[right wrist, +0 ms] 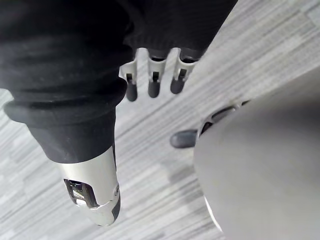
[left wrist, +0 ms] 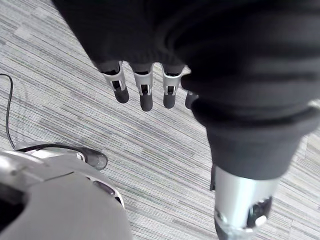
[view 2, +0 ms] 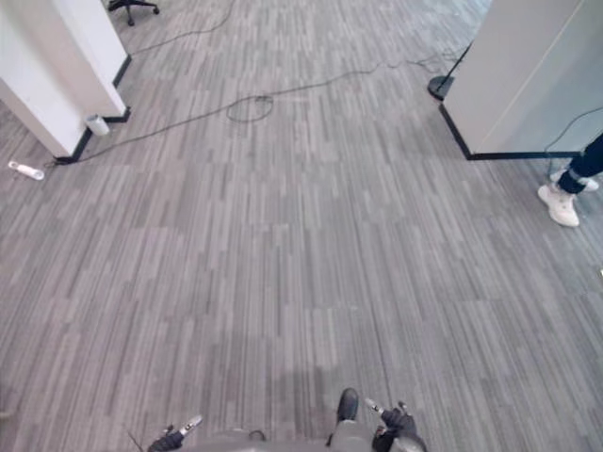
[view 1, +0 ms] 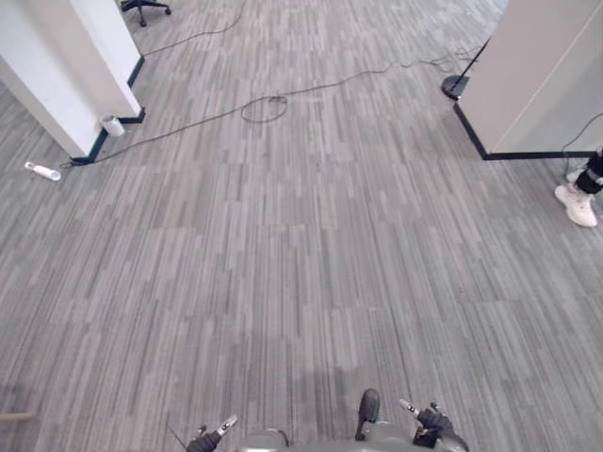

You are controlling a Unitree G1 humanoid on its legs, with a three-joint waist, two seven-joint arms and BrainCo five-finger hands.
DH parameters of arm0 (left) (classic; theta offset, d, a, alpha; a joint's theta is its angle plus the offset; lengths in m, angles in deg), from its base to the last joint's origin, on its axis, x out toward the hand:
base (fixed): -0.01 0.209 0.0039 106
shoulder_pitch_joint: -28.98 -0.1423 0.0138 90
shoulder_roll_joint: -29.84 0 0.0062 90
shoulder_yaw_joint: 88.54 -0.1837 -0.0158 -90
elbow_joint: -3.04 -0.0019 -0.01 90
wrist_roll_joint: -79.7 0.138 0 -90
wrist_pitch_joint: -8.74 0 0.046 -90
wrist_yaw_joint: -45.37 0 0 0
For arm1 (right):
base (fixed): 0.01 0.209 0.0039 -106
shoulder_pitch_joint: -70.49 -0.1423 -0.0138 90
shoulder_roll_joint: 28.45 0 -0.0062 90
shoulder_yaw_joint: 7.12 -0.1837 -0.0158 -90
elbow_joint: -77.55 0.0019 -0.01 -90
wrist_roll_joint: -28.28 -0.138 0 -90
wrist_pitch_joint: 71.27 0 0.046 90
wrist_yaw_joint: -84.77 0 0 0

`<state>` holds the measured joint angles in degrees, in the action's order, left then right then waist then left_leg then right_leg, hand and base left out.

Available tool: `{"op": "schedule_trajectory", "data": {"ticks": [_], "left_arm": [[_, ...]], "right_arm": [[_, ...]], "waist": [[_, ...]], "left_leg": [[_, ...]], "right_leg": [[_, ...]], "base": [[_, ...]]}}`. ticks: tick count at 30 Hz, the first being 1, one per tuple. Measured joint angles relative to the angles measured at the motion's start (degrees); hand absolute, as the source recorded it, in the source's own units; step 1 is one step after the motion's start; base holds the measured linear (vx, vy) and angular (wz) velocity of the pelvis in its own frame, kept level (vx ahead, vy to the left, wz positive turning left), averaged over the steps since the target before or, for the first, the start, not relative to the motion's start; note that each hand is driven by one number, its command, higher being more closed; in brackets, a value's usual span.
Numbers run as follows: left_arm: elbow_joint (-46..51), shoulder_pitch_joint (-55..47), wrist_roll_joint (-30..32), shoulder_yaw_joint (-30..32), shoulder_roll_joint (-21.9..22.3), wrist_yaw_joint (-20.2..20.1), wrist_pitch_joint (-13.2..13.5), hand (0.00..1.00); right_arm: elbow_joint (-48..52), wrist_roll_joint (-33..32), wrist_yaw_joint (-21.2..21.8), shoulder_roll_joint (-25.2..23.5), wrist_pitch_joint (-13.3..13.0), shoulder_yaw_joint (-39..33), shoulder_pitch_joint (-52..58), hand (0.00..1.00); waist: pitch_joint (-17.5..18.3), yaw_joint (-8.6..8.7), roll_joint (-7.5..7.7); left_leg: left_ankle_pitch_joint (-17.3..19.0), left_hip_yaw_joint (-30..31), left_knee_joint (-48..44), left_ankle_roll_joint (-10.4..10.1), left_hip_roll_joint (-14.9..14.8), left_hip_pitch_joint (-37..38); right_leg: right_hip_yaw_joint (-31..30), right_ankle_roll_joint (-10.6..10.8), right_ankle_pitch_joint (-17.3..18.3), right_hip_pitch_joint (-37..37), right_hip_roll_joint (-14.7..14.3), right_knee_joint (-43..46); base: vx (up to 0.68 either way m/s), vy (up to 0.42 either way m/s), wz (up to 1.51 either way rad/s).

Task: Organize washtable

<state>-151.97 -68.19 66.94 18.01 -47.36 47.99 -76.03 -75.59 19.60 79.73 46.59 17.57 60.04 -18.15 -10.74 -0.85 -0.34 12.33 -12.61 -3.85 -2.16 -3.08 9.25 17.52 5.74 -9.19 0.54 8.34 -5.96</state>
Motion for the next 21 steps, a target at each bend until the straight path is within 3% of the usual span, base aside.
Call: {"op": "schedule_trajectory", "data": {"ticks": [8, 21], "left_arm": [[-0.9, 1.9, 2.3, -3.6, 0.3, -0.1, 0.0, 0.0], [-0.8, 2.2, 2.3, -5.1, -1.0, 0.8, 0.2, 0.0]], "right_arm": [[-1.1, -0.2, -0.2, 1.5, 0.0, -0.4, 0.0, 0.0], [0.4, -2.8, -1.5, 1.6, -0.9, 2.1, -0.7, 0.0]], "waist": [[1.7, 0.36, -2.21], [2.5, 0.92, -1.06]], "left_leg": [[-0.6, -0.2, -2.0, -1.1, 1.7, 0.8], [-0.6, -0.3, -2.0, -1.1, 2.2, 2.0]], "right_leg": [[2.1, 0.2, -0.3, 2.0, 2.2, 0.0], [2.7, -0.2, -0.7, 3.4, 2.7, 0.0]], "base": [[0.05, 0.023, 0.03], [0.01, -0.005, 0.02]]}}
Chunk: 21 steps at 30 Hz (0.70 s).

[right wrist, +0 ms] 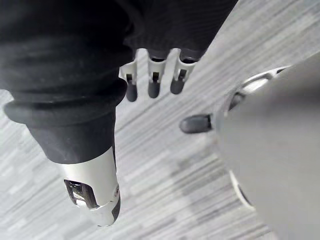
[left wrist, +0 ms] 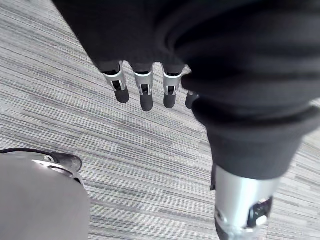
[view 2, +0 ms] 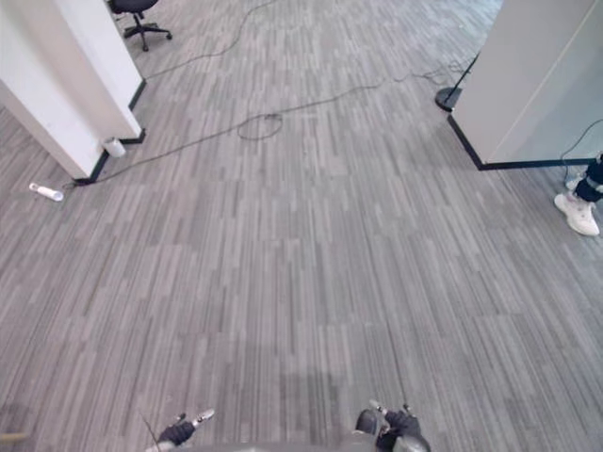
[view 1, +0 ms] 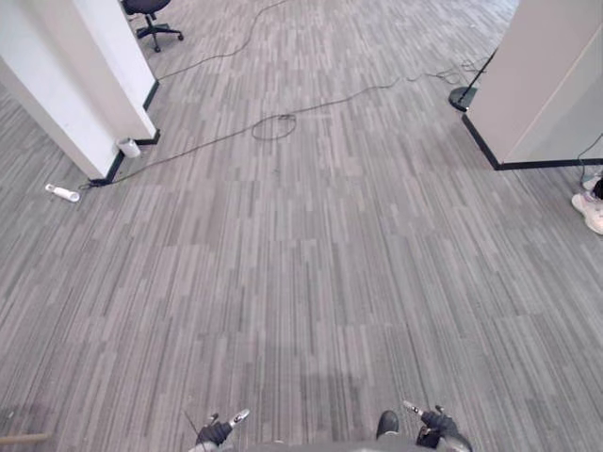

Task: Organize washtable

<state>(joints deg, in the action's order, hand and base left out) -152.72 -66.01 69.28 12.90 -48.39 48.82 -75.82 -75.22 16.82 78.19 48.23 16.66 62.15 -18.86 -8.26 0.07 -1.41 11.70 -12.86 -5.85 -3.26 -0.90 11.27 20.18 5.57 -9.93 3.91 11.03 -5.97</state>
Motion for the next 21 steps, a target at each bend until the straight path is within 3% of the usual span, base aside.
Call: {"op": "schedule_trajectory", "data": {"ticks": [3, 12, 14, 15, 16, 18, 19, 21], "left_arm": [[0.6, 0.1, -0.4, 0.0, 0.1, 0.4, 0.0, 0.0], [2.4, 1.8, -0.7, -0.1, 1.6, 0.4, 0.0, 0.0], [2.5, 2.5, -1.2, -0.2, 1.6, 0.4, -0.1, 0.0], [2.5, 2.7, -1.2, -0.7, 1.7, 0.3, -0.2, 0.0], [3.0, 2.8, -1.5, -0.5, 1.4, 0.4, -0.2, 0.0], [3.2, 2.5, -1.5, -0.5, 0.2, 0.3, -0.4, 0.0], [3.1, 2.7, -1.2, -0.7, -0.2, 0.3, -0.7, 0.0], [2.8, 3.2, -1.1, -0.7, -1.0, 0.4, -0.7, 0.0]], "right_arm": [[5.7, -1.2, 0.8, 0.3, -0.5, 0.1, 1.2, 0.0], [5.8, -1.5, 0.3, 0.0, -0.2, 0.0, 0.9, 0.0], [5.9, -1.7, 0.3, 0.1, -0.2, -0.5, 0.9, 0.0], [6.0, -2.4, 0.2, 0.0, -0.2, -1.5, 1.1, 0.0], [6.0, -2.7, 0.3, -0.5, 0.0, -1.4, 1.3, 0.0], [6.9, -3.7, 0.3, -0.8, -0.1, -1.4, 1.4, 0.0], [7.5, -3.8, 0.5, -0.8, -0.2, -1.3, 1.5, 0.0], [7.5, -3.9, 0.3, -0.8, -0.6, -1.2, 2.1, 0.0]], "waist": [[0.0, 0.81, 0.06], [-1.2, 0.76, 1.57], [-3.0, 0.81, 1.15], [-4.7, 1.29, 0.17], [-5.4, 1.34, 1.04], [-6.3, 1.54, 1.85], [-7.4, 2.28, 1.85], [-7.4, 2.65, 1.38]], "left_leg": [[0.0, -0.3, 0.0, 0.0, 0.0, 0.1], [0.0, -1.5, 0.0, 0.1, 0.1, -3.3], [0.5, -1.7, -0.2, 0.9, -0.1, -4.0], [2.6, -2.1, 0.0, 3.1, -1.0, -3.3], [3.5, -2.7, -0.2, 2.9, -0.8, -2.8], [5.4, -3.5, -0.2, 3.0, -1.4, -0.5], [6.4, -3.9, -1.0, 2.6, -2.5, 1.1], [7.4, -4.2, -2.0, 1.5, -5.1, 1.2]], "right_leg": [[-0.1, 0.1, -0.5, -0.1, 0.0, 0.0], [-0.1, 0.3, -0.6, -4.2, 0.1, 0.9], [0.1, 0.9, 4.6, -8.3, 1.5, 9.4], [0.0, -0.7, 9.8, -13.0, 2.8, 21.5], [-0.4, -2.0, 11.6, -15.8, 4.2, 28.1], [-1.4, -2.3, 11.8, -20.3, 5.9, 39.4], [-1.6, -2.1, 14.3, -23.8, 6.1, 45.3], [-0.2, -2.1, 16.1, -26.1, 4.8, 44.5]], "base": [[0.0, -0.033, -0.06], [-0.03, -0.044, -0.05], [-0.05, -0.061, 0.07], [-0.05, -0.041, 0.12], [-0.06, -0.043, -0.02], [0.0, -0.079, -0.43], [0.08, -0.099, -0.44], [0.17, -0.131, -0.07]]}}
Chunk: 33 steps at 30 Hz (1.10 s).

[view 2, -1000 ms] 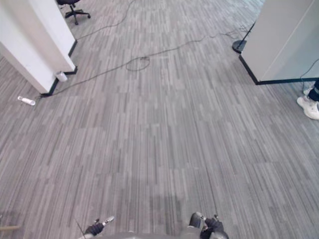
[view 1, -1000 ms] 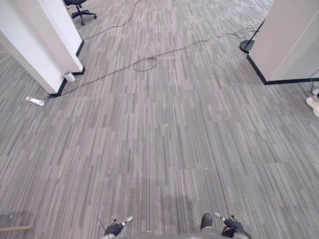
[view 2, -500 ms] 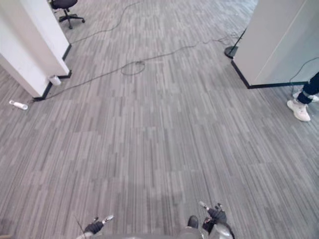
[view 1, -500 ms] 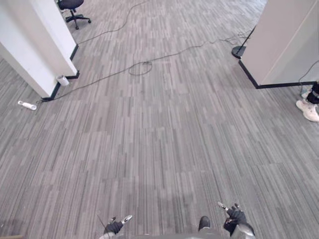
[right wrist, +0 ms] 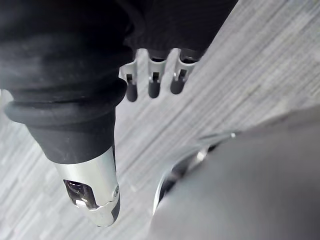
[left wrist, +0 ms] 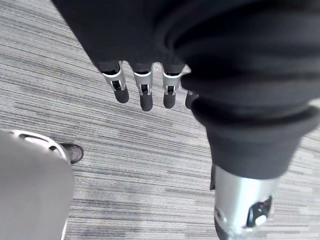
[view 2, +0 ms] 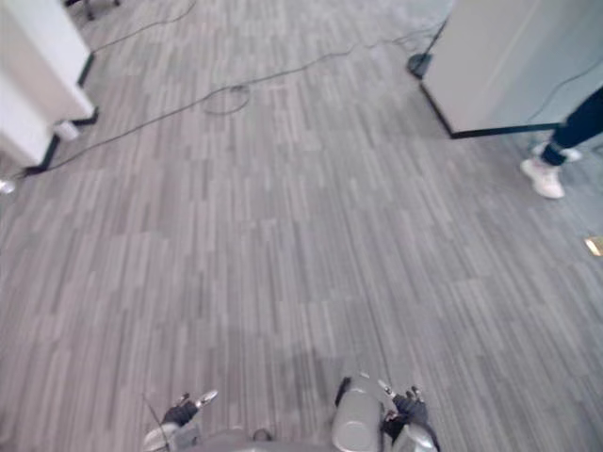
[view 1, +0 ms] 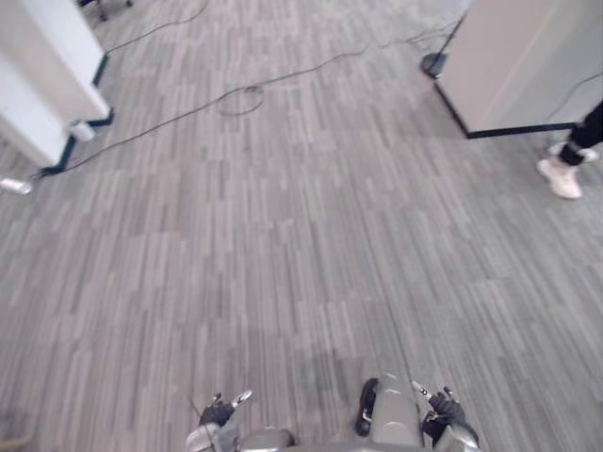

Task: Organize washtable

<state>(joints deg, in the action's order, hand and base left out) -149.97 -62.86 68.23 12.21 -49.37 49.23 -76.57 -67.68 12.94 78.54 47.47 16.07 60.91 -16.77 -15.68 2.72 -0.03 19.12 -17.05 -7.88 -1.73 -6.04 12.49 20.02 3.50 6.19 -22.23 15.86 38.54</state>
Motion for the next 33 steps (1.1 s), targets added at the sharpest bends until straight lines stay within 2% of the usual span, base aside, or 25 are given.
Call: {"op": "schedule_trajectory", "data": {"ticks": [3, 4, 5, 6, 7, 8, 9, 10, 11, 12, 13, 16, 18, 20, 21, 22, 23, 24, 25, 27, 29, 30, 31, 32, 33], "left_arm": [[-0.1, 3.0, 1.8, 0.2, 0.2, 0.1, 0.2, 0.0], [-0.7, 3.4, 2.8, 0.4, 0.4, 0.2, 0.1, 0.0], [-1.6, 3.2, 3.5, 1.2, 0.4, 0.2, 0.0, 0.0], [-1.9, 2.9, 3.9, 1.3, 0.8, 0.3, 0.0, 0.0], [-2.3, 2.7, 5.2, 2.6, 1.8, 0.0, 0.2, 0.0], [-2.1, 2.9, 5.5, 3.3, 2.0, 0.0, 0.1, 0.0], [-2.1, 2.6, 5.5, 4.1, 2.7, 0.1, 0.1, 0.0], [-1.7, 2.1, 5.3, 6.0, 3.3, 0.1, 0.0, 0.0], [-0.1, 1.2, 4.9, 6.8, 3.3, 0.3, 0.3, 0.0], [0.4, 1.1, 4.7, 7.5, 3.3, 0.2, 0.5, 0.0], [1.7, 1.2, 3.9, 8.3, 3.1, 0.2, 0.8, 0.0], [4.5, 1.2, 3.6, 8.6, 2.7, 0.2, 1.7, 0.0], [6.6, 1.8, 2.1, 8.4, 2.6, -0.1, 2.4, 0.0], [6.8, 2.3, 1.0, 8.3, 2.6, 0.0, 2.2, 0.0], [6.6, 1.8, 0.2, 7.8, 2.6, 0.0, 1.8, 0.0], [6.4, 1.0, -0.4, 7.5, 2.7, 0.0, 1.7, 0.0], [6.2, 0.6, -1.0, 7.3, 2.7, 0.0, 1.6, 0.0], [6.3, 1.3, -2.0, 7.4, 1.3, 0.1, 1.3, 0.0], [5.8, 1.9, -3.2, 7.9, 1.0, 0.0, 1.4, 0.0], [4.4, 1.8, -3.9, 9.7, 0.7, 0.0, 0.5, 0.0], [2.2, -0.7, -3.9, 10.2, 0.4, 0.3, 0.0, 0.0], [1.3, -1.5, -3.9, 10.1, 0.3, 0.3, -0.6, 0.0], [0.7, -1.8, -3.8, 9.8, -0.2, 0.2, -0.8, 0.0], [0.5, -1.7, -3.6, 9.4, -0.9, 0.2, -1.1, 0.0], [0.5, -1.5, -3.6, 9.4, -0.9, 0.2, -1.2, 0.0]], "right_arm": [[0.0, -0.4, -0.4, -0.6, -0.2, -0.2, 1.4, 0.0], [0.4, -0.4, -0.9, -1.3, -0.2, -0.2, 1.8, 0.0], [1.7, -0.2, -1.2, -2.1, -0.2, -0.1, 2.8, 0.0], [2.9, 0.2, -1.2, -2.2, 0.0, 0.3, 3.7, 0.0], [5.0, 0.6, -1.1, -2.5, 0.2, -0.1, 4.2, 0.0], [4.9, 0.7, -1.0, -2.3, 0.3, -0.1, 4.1, 0.0], [4.9, 1.0, -0.9, -1.3, 0.8, 0.1, 4.1, 0.0], [4.9, 2.0, -0.9, -0.8, 1.1, 1.5, 4.3, 0.0], [4.9, 2.1, -1.3, 0.1, 1.5, 2.9, 3.9, 0.0], [4.9, 2.2, -1.3, 0.6, 1.6, 3.1, 3.7, 0.0], [5.1, 1.8, -1.3, 0.9, 1.5, 4.2, 2.9, 0.0], [5.6, 0.2, -1.3, 0.0, 0.5, 7.4, -0.4, 0.0], [4.9, 0.1, -1.0, -0.3, -0.6, 8.5, -3.2, 0.0], [4.3, 0.1, -1.0, -0.4, -0.8, 8.0, -3.6, 0.0], [2.9, 0.1, -1.0, -0.4, -0.9, 6.5, -3.4, 0.0], [1.8, 0.1, -1.0, -0.1, -0.9, 6.0, -3.3, 0.0], [0.8, 0.1, -1.2, -0.3, -0.9, 6.0, -3.2, 0.0], [-0.7, 0.0, -1.1, -1.4, -0.8, 6.6, -3.5, 0.0], [-2.5, 0.1, -1.1, -2.3, -0.9, 6.6, -5.2, 0.0], [-2.7, 0.2, -1.0, -2.8, -1.0, 6.5, -5.3, 0.0], [-3.7, 0.1, -0.9, -3.1, -1.5, 5.6, -5.2, 0.0], [-4.2, 0.0, -0.9, -3.3, -1.5, 4.4, -4.6, 0.0], [-4.4, 0.0, -0.9, -3.5, -1.3, 3.5, -3.1, 0.0], [-5.1, 0.1, -0.7, -3.8, -1.1, 3.4, -2.0, 0.0], [-5.6, 0.2, -0.6, -3.8, -0.8, 3.4, -1.8, 0.0]], "waist": [[-2.4, 0.35, 0.19], [-3.0, 0.75, 0.98], [-3.2, 1.81, 1.16], [-3.2, 2.5, -0.01], [-3.3, 2.7, -1.09], [-3.3, 2.49, -1.09], [-3.5, 2.15, -1.7], [-3.4, 1.44, -1.84], [-3.4, 0.71, -2.3], [-3.4, 0.25, -2.56], [-3.6, -0.7, -2.33], [-3.6, -2.08, -0.13], [-3.6, -3.19, 0.44], [-3.6, -4.01, 0.56], [-3.5, -4.18, 0.32], [-3.0, -4.97, -0.39], [-2.5, -6.06, -0.19], [-1.7, -5.97, 2.84], [-1.3, -6.73, 3.6], [-1.0, -6.74, 4.23], [-0.5, -6.82, 4.52], [-0.3, -6.67, 5.1], [0.4, -6.49, 6.22], [0.3, -6.2, 6.37], [0.5, -5.84, 7.04]], "left_leg": [[1.6, 1.5, 1.0, -2.9, -3.7, 1.0], [2.2, 2.2, 3.0, -4.4, -4.1, 2.9], [2.6, 2.3, 4.9, -6.1, -5.6, 5.3], [2.8, 2.1, 5.8, -6.7, -7.6, 7.0], [-1.3, 2.2, 2.6, -9.7, -10.8, 7.4], [-3.0, 2.8, -1.3, -10.0, -11.9, 6.4], [-7.6, 2.7, -9.0, -9.7, -14.1, 4.5], [-18.7, 2.8, -20.4, -7.8, -17.1, 0.2], [-25.7, 3.1, -32.4, -6.5, -20.8, -4.7], [-23.3, 2.8, -39.5, -6.7, -22.2, -7.7], [-17.2, 2.5, -50.3, -5.9, -23.4, -12.4], [-9.3, -3.2, -53.6, -3.7, -20.7, -20.9], [-7.7, -7.9, -41.3, -3.2, -15.6, -30.5], [-8.4, -8.7, -31.2, -3.1, -12.4, -33.2], [-13.4, -7.7, -13.4, -2.2, -7.9, -33.6], [-21.5, -4.9, -6.4, 0.5, -6.2, -33.2], [-26.1, -3.4, -7.3, 4.8, -5.1, -32.9], [-22.6, -3.8, -9.8, 4.4, -3.5, -34.3], [-20.2, -3.2, -13.9, 6.4, -3.4, -36.4], [-18.2, -3.4, -17.3, 8.4, -2.8, -36.2], [-9.4, -3.2, -22.5, 7.9, -1.8, -32.6], [-6.2, -3.3, -23.5, 7.3, -0.7, -30.5], [-2.9, -2.9, -23.1, 7.2, 1.4, -28.0], [-2.0, -2.2, -21.6, 7.4, 3.4, -25.5], [-1.7, -1.7, -20.2, 8.0, 4.2, -23.6]], "right_leg": [[3.6, 1.7, -3.8, -3.4, -1.2, -18.8], [4.1, 4.1, -6.8, -4.1, -1.0, -28.0], [4.9, 4.9, -7.0, -4.1, -0.8, -31.2], [5.1, 4.0, -10.1, -3.9, -1.8, -30.1], [3.9, 0.2, -14.2, -5.9, -2.6, -20.9], [3.0, -1.7, -13.7, -6.2, -2.7, -17.5], [3.7, -3.4, -9.7, -5.2, -3.2, -13.2], [4.4, -3.6, -5.0, -1.7, -4.2, -11.8], [5.0, -4.1, -2.8, 3.9, -6.2, -15.1], [4.8, -4.4, -2.3, 7.1, -7.8, -17.1], [4.0, -4.9, -1.9, 13.1, -10.1, -21.1], [1.2, -4.9, -1.8, 24.3, -11.0, -28.2], [0.0, -3.8, -1.2, 31.0, -8.9, -32.0], [0.4, -1.6, -0.1, 34.0, -7.3, -32.7], [1.2, 1.6, 1.9, 38.7, -5.6, -33.3], [1.2, 3.1, 2.9, 41.4, -6.0, -34.6], [0.7, 4.1, 3.4, 43.0, -5.2, -35.2], [1.4, 3.8, 2.2, 43.1, -3.7, -36.1], [0.6, 4.5, -4.5, 42.1, -3.8, -36.6], [-1.2, 5.0, -10.0, 42.5, -2.9, -35.2], [-4.2, 7.1, -13.3, 42.2, -0.5, -25.6], [-6.5, 6.5, -14.3, 40.6, 1.4, -17.8], [-9.3, 4.1, -17.7, 34.9, 4.2, -4.4], [-12.9, 4.3, -12.5, 27.1, 3.7, 10.7], [-14.1, 4.9, -9.3, 23.6, 2.6, 16.7]], "base": [[0.36, -0.249, 0.26], [0.52, -0.316, 0.35], [0.55, -0.341, 0.44], [0.8, -0.409, 0.54], [0.7, -0.376, 0.4], [0.9, -0.549, 0.25], [0.81, -0.656, 0.11], [1.02, -0.76, 0.01], [0.87, -0.593, -0.08], [0.8, -0.45, -0.33], [0.59, -0.29, -0.4], [0.71, -0.191, -0.47], [0.81, 0.012, -0.45], [0.67, 0.178, -0.33], [0.85, 0.321, -0.35], [0.58, 0.243, -0.52], [0.56, 0.22, -0.25], [0.63, 0.259, -0.01], [0.76, 0.32, 0.34], [0.62, 0.277, 0.24], [0.57, 0.268, 0.03], [0.45, 0.2, 0.22], [0.55, 0.177, 0.47], [0.45, 0.123, 0.5], [0.39, 0.057, 0.43]]}}
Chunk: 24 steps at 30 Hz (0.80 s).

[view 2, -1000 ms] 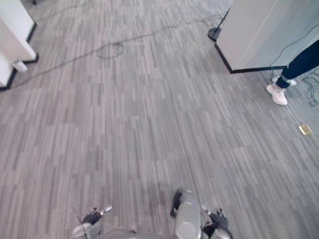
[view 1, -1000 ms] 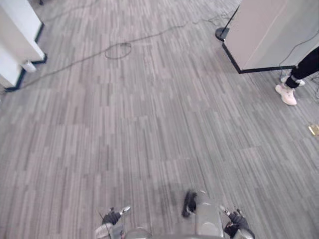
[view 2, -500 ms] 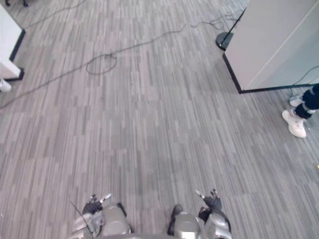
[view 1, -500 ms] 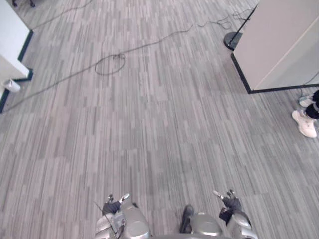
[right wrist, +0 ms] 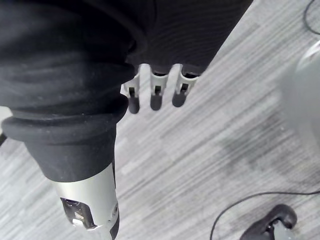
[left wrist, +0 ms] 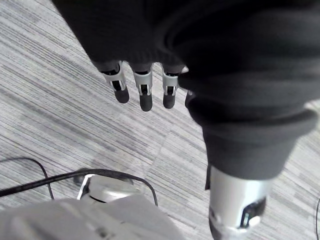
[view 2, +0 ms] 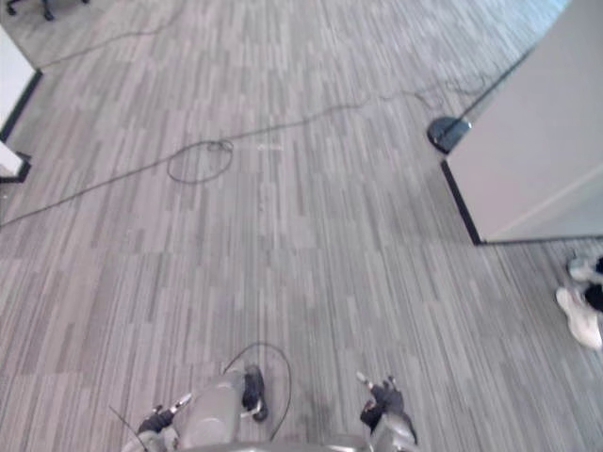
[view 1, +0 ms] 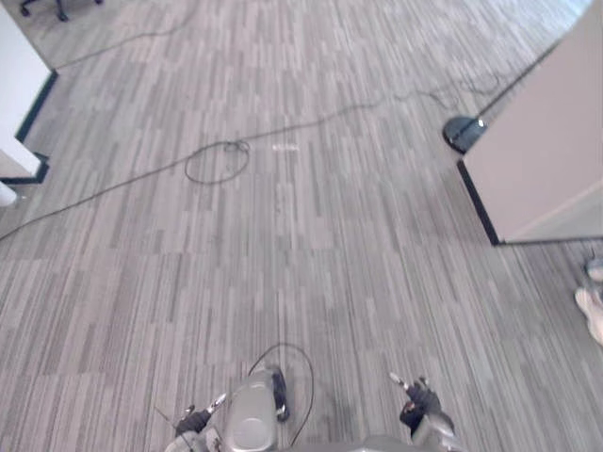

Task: Organize washtable

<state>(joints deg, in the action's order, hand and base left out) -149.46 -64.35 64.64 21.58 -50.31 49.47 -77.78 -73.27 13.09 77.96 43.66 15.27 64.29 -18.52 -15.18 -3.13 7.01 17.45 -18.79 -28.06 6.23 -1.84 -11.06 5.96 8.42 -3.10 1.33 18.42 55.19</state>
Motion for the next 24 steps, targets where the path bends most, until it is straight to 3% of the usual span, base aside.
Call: {"op": "schedule_trajectory", "data": {"ticks": [1, 2, 4, 5, 6, 7, 9, 10, 11, 12, 13, 14, 15, 16, 17, 18, 20, 21, 22, 23, 24], "left_arm": [[0.0, -0.8, 0.0, 0.0, 0.1, 0.1, -0.1, 0.0], [0.0, -1.5, 0.0, -0.9, 0.4, 0.1, -0.1, 0.0], [0.0, -1.1, 0.1, -2.7, 0.5, 0.0, -0.1, 0.0], [0.0, -0.5, 0.2, -2.7, 0.7, -0.1, 0.0, 0.0], [0.1, 0.8, 1.2, -2.9, 1.0, 0.0, 0.3, 0.0], [0.1, 1.7, 2.0, -3.3, 1.4, 0.0, 0.7, 0.0], [-0.1, 1.5, 3.4, -3.0, 2.0, 0.0, 0.8, 0.0], [0.0, -0.5, 4.4, -1.9, 2.7, 0.0, 0.8, 0.0], [-0.1, -1.0, 4.4, -1.4, 2.8, -0.1, 1.0, 0.0], [-0.2, -1.5, 4.6, -0.1, 3.1, -0.2, 1.0, 0.0], [-0.3, -1.5, 4.6, 0.4, 3.5, -0.2, 0.9, 0.0], [-0.6, -2.0, 4.6, 0.8, 4.5, -0.2, 0.9, 0.0], [-0.9, -2.7, 4.5, 1.5, 5.2, -0.3, 0.9, 0.0], [-1.1, -2.7, 4.4, 2.3, 5.3, -0.3, 0.9, 0.0], [-1.0, -2.7, 4.3, 2.8, 4.7, -0.3, 0.9, 0.0], [-1.0, -2.9, 4.1, 2.7, 4.4, -0.3, 0.9, 0.0], [-0.4, -3.1, 3.3, 2.4, 3.8, -0.4, 0.9, 0.0], [-0.3, -3.1, 3.2, 2.4, 3.7, -0.5, 0.9, 0.0], [-0.1, -3.1, 3.0, 2.2, 4.0, -0.4, 0.9, 0.0], [0.0, -3.3, 2.6, 2.0, 3.8, -0.6, 0.8, 0.0], [0.0, -3.5, 2.6, 1.8, 3.9, -0.7, 0.8, 0.0]], "right_arm": [[-0.7, -0.1, 0.5, 0.2, 0.2, -0.3, 0.5, 0.0], [0.8, -0.5, 0.8, 0.3, 0.0, -1.6, 0.6, 0.0], [2.3, -0.5, 1.0, 1.1, -0.5, -1.7, 1.2, 0.0], [2.3, -0.5, 1.0, 1.6, -0.5, -1.8, 1.2, 0.0], [2.2, -0.5, 1.1, 2.2, -0.5, -2.2, 1.6, 0.0], [1.8, -0.5, 1.1, 2.3, -0.4, -3.0, 1.9, 0.0], [1.4, -0.4, 0.8, 2.3, 0.0, -3.9, 2.9, 0.0], [1.4, -0.5, 0.9, 2.5, 0.0, -3.9, 4.1, 0.0], [1.3, -0.5, 0.9, 2.6, 0.1, -4.1, 4.7, 0.0], [1.0, -0.3, 1.0, 3.1, 0.2, -4.8, 5.2, 0.0], [1.0, -0.2, 1.0, 3.6, 0.3, -4.9, 5.1, 0.0], [1.2, -0.1, 1.2, 4.5, 0.4, -4.6, 5.1, 0.0], [1.6, -0.1, 1.2, 5.2, 0.5, -4.0, 5.0, 0.0], [1.7, -0.2, 1.1, 5.5, 0.3, -3.5, 4.5, 0.0], [1.5, -0.7, 0.7, 4.7, 0.3, -3.4, 3.4, 0.0], [1.6, -1.3, 0.7, 4.2, 0.2, -3.2, 2.9, 0.0], [1.4, -2.3, 0.8, 3.4, -0.1, -1.7, 0.6, 0.0], [1.5, -2.3, 0.8, 3.2, -0.1, -1.8, -0.2, 0.0], [1.5, -2.3, 0.8, 2.7, -0.2, -2.2, -1.3, 0.0], [1.6, -2.3, 0.8, 2.4, -0.4, -2.6, -1.7, 0.0], [1.5, -2.3, 0.8, 2.4, -0.6, -2.9, -1.7, 0.0]], "waist": [[-0.6, 1.09, -1.02], [-0.8, 2.24, -1.78], [-0.6, 3.45, -3.54], [-0.5, 3.98, -3.77], [-0.5, 4.37, -3.93], [-0.4, 4.32, -3.79], [-0.2, 4.48, -3.76], [0.8, 5.04, -4.74], [1.4, 5.34, -4.97], [2.7, 5.18, -6.31], [2.7, 5.12, -7.13], [2.6, 4.9, -9.83], [2.4, 4.22, -10.76], [2.2, 3.83, -11.14], [1.8, 3.33, -10.28], [1.6, 2.93, -8.94], [1.4, 1.46, -7.09], [1.3, 1.24, -6.96], [1.0, 0.6, -6.34], [0.9, 0.52, -6.06], [1.0, 0.61, -6.46]], "left_leg": [[0.1, 0.8, 3.5, 0.1, 1.0, 4.8], [0.0, 1.3, 7.4, 0.2, 1.3, 10.2], [0.1, 3.2, 12.2, -0.2, 1.3, 15.6], [0.2, 4.1, 13.1, -0.6, 1.3, 16.9], [0.5, 6.2, 14.4, -2.2, 1.3, 18.7], [1.3, 7.9, 15.5, -4.0, 1.2, 20.8], [3.3, 8.8, 17.8, -7.1, 0.5, 25.7], [5.1, 9.7, 17.9, -9.2, -1.2, 28.8], [5.7, 10.3, 15.5, -10.3, -2.4, 28.9], [3.4, 10.5, -0.7, -14.3, -7.2, 23.6], [0.5, 10.3, -7.0, -14.2, -9.3, 21.5], [-6.6, 9.9, -16.5, -12.8, -13.4, 18.5], [-14.7, 8.4, -24.6, -12.1, -17.5, 15.5], [-12.7, 6.6, -32.2, -10.5, -20.3, 12.4], [-9.1, 5.0, -37.6, -8.9, -21.0, 8.7], [-7.6, 4.1, -38.2, -9.4, -20.6, 6.9], [-4.6, 2.7, -30.1, -11.0, -17.7, -1.4], [-4.5, 2.4, -25.3, -11.3, -16.9, -3.0], [-4.8, 2.2, -12.0, -11.5, -14.2, -4.2], [-7.5, 3.2, 4.2, -13.1, -11.2, -4.0], [-9.7, 4.1, 12.2, -13.4, -10.1, -3.8]], "right_leg": [[0.3, -1.1, 6.5, -5.7, -2.3, 6.0], [4.1, -3.3, 12.0, -10.3, -3.9, 6.5], [11.4, -5.1, 16.0, -15.9, -4.5, -1.8], [13.1, -5.1, 16.2, -17.4, -4.5, -6.9], [15.3, -4.9, 14.8, -19.2, -4.4, -20.7], [17.0, -4.2, 10.9, -19.5, -4.4, -34.9], [17.9, -3.5, 7.6, -20.4, -4.6, -46.2], [17.5, -4.3, 7.4, -21.0, -5.6, -44.9], [16.2, -6.5, 3.7, -21.1, -6.7, -43.0], [14.9, -9.5, -2.0, -20.0, -9.1, -39.8], [15.7, -9.8, -2.8, -18.5, -10.1, -39.3], [16.3, -10.3, -0.6, -15.5, -12.8, -39.6], [16.1, -11.0, 1.0, -12.1, -15.4, -41.3], [15.4, -11.4, 2.3, -8.6, -16.9, -42.9], [13.9, -11.2, 3.7, -3.8, -17.3, -44.8], [13.0, -10.9, 4.2, -1.6, -17.2, -46.0], [10.6, -9.7, 5.2, 5.7, -16.5, -51.3], [10.3, -9.4, 5.3, 7.0, -16.2, -52.1], [9.7, -8.0, 6.2, 9.5, -15.1, -53.6], [9.6, -5.8, 7.7, 12.5, -13.8, -55.0], [9.5, -5.0, 8.6, 13.8, -13.6, -55.8]], "base": [[0.47, 0.034, 0.26], [0.55, 0.04, 0.25], [0.43, 0.026, 0.43], [0.47, -0.02, 0.89], [0.55, -0.082, 1.02], [0.6, -0.112, 0.95], [0.71, -0.19, 0.63], [0.79, -0.236, 0.59], [1.02, -0.347, 0.52], [0.87, -0.315, 0.29], [1.01, -0.361, 0.05], [0.81, -0.235, -0.23], [0.79, -0.196, -0.41], [0.74, -0.158, -0.47], [0.56, -0.123, -0.42], [0.66, -0.15, -0.47], [0.69, -0.083, -0.54], [0.6, 0.012, -0.61], [0.58, 0.084, -0.53], [0.45, 0.112, -0.45], [0.68, 0.269, -0.41]]}}
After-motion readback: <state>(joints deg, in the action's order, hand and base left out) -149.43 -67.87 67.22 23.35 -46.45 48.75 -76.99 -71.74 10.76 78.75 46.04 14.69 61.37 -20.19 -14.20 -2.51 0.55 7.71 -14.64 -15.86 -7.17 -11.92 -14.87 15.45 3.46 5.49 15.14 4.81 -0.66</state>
